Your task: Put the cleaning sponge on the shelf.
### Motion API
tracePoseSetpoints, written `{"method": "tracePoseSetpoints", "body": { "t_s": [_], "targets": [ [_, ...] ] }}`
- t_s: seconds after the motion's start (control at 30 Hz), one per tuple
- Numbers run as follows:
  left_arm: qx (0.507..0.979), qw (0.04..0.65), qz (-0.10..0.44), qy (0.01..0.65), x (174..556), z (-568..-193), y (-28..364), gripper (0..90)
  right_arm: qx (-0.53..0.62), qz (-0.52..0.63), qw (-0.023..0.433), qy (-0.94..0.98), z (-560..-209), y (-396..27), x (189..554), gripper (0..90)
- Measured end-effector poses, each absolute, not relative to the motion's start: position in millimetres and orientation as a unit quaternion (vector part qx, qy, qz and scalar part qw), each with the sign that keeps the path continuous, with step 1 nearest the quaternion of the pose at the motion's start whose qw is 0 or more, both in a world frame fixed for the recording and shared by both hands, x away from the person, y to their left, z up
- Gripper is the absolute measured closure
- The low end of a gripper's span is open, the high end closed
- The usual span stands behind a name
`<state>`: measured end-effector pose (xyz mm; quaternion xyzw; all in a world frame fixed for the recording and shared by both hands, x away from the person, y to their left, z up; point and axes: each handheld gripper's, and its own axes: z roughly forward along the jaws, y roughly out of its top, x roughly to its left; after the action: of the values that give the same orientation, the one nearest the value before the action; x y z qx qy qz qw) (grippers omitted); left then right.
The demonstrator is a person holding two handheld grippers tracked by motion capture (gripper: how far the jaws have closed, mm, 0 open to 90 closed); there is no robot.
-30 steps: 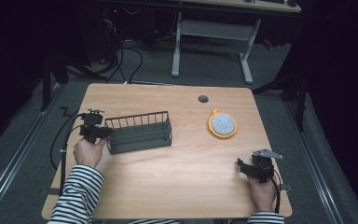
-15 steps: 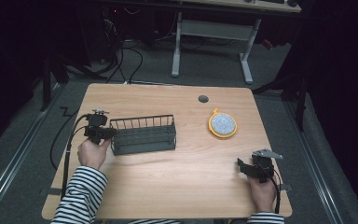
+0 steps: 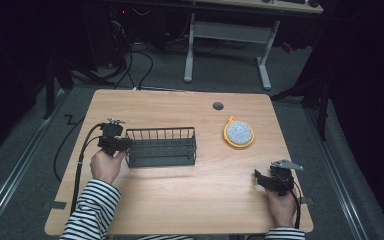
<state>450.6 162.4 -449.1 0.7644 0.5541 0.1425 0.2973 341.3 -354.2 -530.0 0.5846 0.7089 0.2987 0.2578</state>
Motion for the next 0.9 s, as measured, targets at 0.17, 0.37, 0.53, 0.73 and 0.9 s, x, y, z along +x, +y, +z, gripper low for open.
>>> {"method": "tracePoseSetpoints", "body": {
  "t_s": [0.17, 0.37, 0.53, 0.73, 0.9],
  "targets": [
    [0.776, 0.294, 0.148, 0.539, 446.5, -448.9, 152.2, 78.9, 0.585, 0.299, 0.258, 0.709, -530.0, -354.2, 341.3, 32.1],
    [0.784, 0.296, 0.144, 0.527, 445.3, -449.0, 143.6, 79.3, 0.584, 0.299, 0.258, 0.709, -530.0, -354.2, 341.3, 32.1],
    [0.787, 0.301, 0.143, 0.519, 444.9, -449.4, 137.2, 79.8, 0.585, 0.299, 0.258, 0.709, -530.0, -354.1, 341.2, 32.2],
    [0.792, 0.308, 0.136, 0.508, 445.2, -450.1, 126.6, 80.4, 0.585, 0.299, 0.258, 0.709, -530.0, -354.1, 341.1, 32.1],
    [0.801, 0.306, 0.133, 0.497, 447.8, -449.2, 115.5, 81.2, 0.586, 0.299, 0.257, 0.708, -529.9, -354.3, 341.1, 32.5]
  ]
}}
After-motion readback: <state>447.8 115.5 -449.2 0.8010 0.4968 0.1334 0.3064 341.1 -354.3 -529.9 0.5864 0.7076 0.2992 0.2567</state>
